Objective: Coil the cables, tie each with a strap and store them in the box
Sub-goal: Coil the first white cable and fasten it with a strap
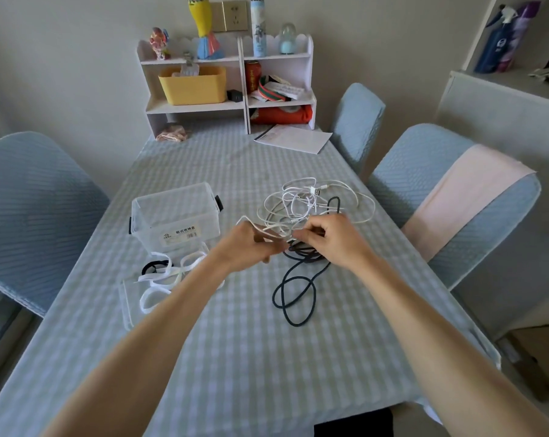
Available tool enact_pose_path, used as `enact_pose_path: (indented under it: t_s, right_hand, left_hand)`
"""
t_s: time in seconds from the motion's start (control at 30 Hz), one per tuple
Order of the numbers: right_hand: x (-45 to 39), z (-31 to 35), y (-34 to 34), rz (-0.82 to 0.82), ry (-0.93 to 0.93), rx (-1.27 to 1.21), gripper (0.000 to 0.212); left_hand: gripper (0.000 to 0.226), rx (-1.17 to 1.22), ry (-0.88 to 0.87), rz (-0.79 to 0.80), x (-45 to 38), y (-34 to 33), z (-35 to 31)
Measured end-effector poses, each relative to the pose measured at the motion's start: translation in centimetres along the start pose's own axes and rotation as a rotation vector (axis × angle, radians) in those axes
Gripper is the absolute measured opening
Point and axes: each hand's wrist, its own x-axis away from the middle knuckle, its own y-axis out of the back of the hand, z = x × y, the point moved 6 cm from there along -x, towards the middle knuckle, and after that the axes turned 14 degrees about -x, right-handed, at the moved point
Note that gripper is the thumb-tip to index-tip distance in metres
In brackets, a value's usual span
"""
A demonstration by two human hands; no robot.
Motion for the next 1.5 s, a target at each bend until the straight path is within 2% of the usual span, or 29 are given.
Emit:
enact_pose_path:
  t_s: [0.1, 0.27, 0.3, 0.4, 0.43, 0.5, 0.57, 0.63, 0.83, 1.0, 1.17, 1.23, 1.3, 1.37, 1.43, 1.5]
  right_hand:
    - [1.0, -1.4, 0.1, 0.038, -0.013, 0.088, 0.039]
    - [2.3, -3.7, 0.7, 0.051, -0.059, 0.311, 0.028]
    - [2.5, -4.2, 0.7, 0.046, -0.083, 0.329, 0.027]
    - [3.3, -4.1, 0.6, -0.031, -0.094, 0.323, 0.025]
    - [3.7, -3.6, 0.5, -0.087, -0.071, 0.293, 0.028]
    - [5.1, -2.3, -0.1, -0.145, 0.001, 0.253, 0.05]
    - [6.3, -1.6, -1.8, -0.027, 0.018, 0.297, 0.078]
    - [6.3, -2.2, -3.1, 0.094, -0.05, 0.384, 0.092]
    - [1.5, -5.7, -2.2, 0.101, -0.196, 0.496, 0.079]
    - [-2.7, -7.8, -1.8, 0.088, -0.236, 0.368, 0.066]
    - [-2.5, -7.5, -1.2, -0.169, -0.136, 0.262, 0.042]
    - [-1.2, -6.5, -0.7, -0.321, -0.082, 0.268, 0.037]
    - [0.5, -4.8, -0.1, -0.442, -0.007, 0.151, 0.037]
    - [2.2, -2.6, -0.5, -0.379, 0.033, -0.119, 0.035]
    - [3.1, -0.3, -2.0, -0.138, -0.04, -0.377, 0.029]
    - [4.0, 1.6, -3.2, 0.029, -0.093, -0.501, 0.02]
  left_hand:
    - [0.027, 0.104, 0.199, -0.082, 0.2, 1.0, 2.1]
    - [0.038, 0.844, 0.371, -0.239, 1.5, 1.0, 4.5]
    - [0.04, 0.892, 0.393, -0.276, 1.8, 1.1, 4.9]
    - [0.042, 0.834, 0.393, -0.324, 2.3, 1.1, 5.2]
    - [0.042, 0.824, 0.388, -0.326, 2.5, 1.0, 5.1]
    - [0.042, 0.845, 0.373, -0.335, 2.8, 0.7, 5.1]
    - [0.04, 0.899, 0.364, -0.347, 2.9, 0.7, 5.0]
    - [0.039, 0.965, 0.363, -0.353, 2.9, 0.5, 5.0]
    - [0.04, 1.062, 0.376, -0.379, 2.9, -0.1, 4.8]
    - [0.04, 0.993, 0.392, -0.39, 2.9, 0.4, 5.2]
    - [0.038, 0.955, 0.41, -0.334, 3.3, -0.3, 5.0]
    - [0.037, 0.966, 0.411, -0.306, 3.5, -0.6, 4.8]
    - [0.037, 0.958, 0.406, -0.273, 3.6, -1.0, 4.6]
    - [0.036, 0.911, 0.383, -0.226, 3.9, -1.6, 4.0]
    - [0.035, 0.851, 0.352, -0.169, 4.2, -2.1, 3.0]
    - [0.033, 0.821, 0.331, -0.1, 4.7, -2.6, 1.9]
